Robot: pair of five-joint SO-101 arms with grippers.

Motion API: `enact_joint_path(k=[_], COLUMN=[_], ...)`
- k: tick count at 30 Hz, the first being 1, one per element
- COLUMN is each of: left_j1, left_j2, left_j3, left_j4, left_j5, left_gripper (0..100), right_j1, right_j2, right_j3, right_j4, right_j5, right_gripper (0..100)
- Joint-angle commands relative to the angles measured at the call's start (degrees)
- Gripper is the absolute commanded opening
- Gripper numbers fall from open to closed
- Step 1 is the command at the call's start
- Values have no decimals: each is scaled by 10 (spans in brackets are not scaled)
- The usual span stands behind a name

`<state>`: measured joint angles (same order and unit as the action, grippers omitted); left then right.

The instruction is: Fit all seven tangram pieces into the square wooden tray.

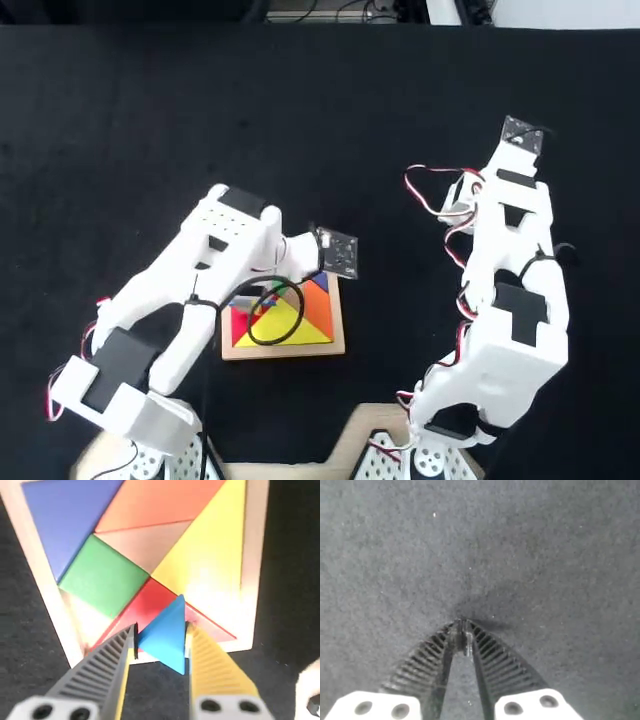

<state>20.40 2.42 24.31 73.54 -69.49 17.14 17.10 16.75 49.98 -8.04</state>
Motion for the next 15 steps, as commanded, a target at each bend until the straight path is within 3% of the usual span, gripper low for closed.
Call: enact_joint_path(k=[1, 4, 15], left_j1=[-27, -44, -85], left_j2=[-23, -24, -30], left_j3=[-4, -4, -3], left_j4=[-28, -34, -25], left_j5=[29, 33, 36], left_gripper=[218, 316, 321], right_j1=[2, 1, 1], right_j2=[-3, -3, -2], right_j3=[-22, -22, -22], right_j4=[-9, -9, -10], right_j5=[-6, -6, -5], right_gripper=[11, 11, 11])
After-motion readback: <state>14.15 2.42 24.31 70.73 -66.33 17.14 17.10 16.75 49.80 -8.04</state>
